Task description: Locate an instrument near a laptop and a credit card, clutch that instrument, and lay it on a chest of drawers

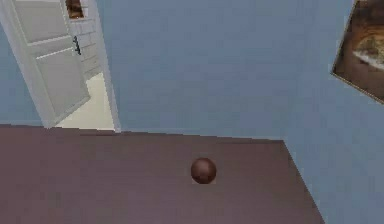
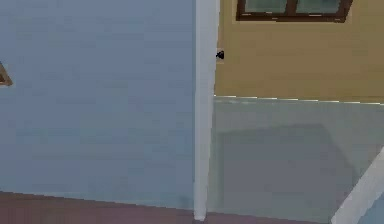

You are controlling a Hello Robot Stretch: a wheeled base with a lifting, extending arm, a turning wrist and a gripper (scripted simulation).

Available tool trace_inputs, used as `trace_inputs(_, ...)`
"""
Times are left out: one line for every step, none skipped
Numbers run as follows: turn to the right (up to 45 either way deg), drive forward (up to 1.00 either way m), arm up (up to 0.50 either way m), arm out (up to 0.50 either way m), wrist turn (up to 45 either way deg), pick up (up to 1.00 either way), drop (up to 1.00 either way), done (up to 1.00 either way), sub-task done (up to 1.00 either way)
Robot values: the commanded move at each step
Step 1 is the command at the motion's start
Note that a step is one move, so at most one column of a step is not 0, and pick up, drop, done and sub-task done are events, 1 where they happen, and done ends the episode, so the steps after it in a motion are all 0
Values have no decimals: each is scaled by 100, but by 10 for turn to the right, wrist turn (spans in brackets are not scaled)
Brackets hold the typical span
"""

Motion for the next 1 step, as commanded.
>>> trace_inputs(-420, 0, 0, 0, 0, 0, 0, 0, 0)
